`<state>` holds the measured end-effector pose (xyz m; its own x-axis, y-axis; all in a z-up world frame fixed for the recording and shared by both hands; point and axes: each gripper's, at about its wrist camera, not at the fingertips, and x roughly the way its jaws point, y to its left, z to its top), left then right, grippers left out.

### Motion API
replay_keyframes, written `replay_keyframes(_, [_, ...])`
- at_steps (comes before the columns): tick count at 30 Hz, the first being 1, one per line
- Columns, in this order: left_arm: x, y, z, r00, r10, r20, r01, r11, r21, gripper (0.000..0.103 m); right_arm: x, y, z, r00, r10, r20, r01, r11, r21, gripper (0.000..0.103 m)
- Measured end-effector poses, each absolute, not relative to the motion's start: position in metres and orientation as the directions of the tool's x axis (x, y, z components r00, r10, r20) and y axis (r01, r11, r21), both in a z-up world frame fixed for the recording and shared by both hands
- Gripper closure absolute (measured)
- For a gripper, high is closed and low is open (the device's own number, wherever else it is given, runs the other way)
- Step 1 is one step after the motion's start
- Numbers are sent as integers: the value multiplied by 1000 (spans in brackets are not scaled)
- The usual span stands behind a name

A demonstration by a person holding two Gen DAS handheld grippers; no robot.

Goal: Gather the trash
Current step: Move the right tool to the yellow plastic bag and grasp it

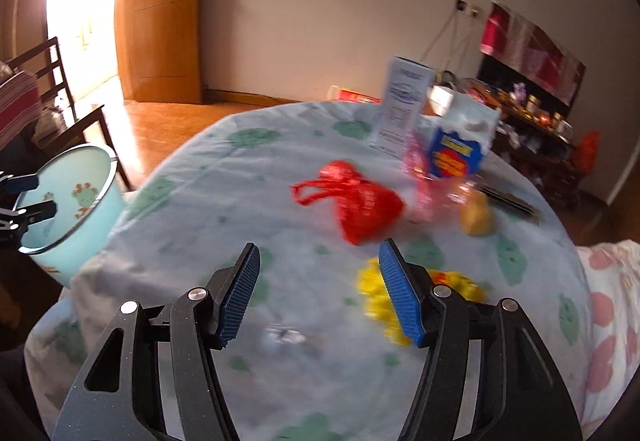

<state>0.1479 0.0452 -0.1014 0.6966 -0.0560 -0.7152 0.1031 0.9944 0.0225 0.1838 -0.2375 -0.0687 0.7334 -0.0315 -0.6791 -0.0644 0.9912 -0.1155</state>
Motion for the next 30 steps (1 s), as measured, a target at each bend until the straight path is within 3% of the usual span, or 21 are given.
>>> replay_keyframes(4, [158,25,-99,698,-74,-712,124,992,18,18,189,-292,-73,716,-112,-689,54,993,-106,41])
replay_keyframes(10, [175,-4,-98,696,-85,-713,149,988,27,17,199,-328,-86,663,-87,-743,57,996,-65,44])
replay_keyframes(16, [176,-23,-97,690,-109,-715,193,980,37,16,210,-344,-97,609,28,-793,12,999,44,55])
replay_keyframes(18, [175,-27,-97,690,-111,-715,201,979,42,16,210,-349,-96,592,77,-802,-11,996,87,66])
replay_keyframes(30, [180,-50,-95,688,-124,-715,236,970,60,16,185,-328,-93,616,45,-786,-39,999,26,80])
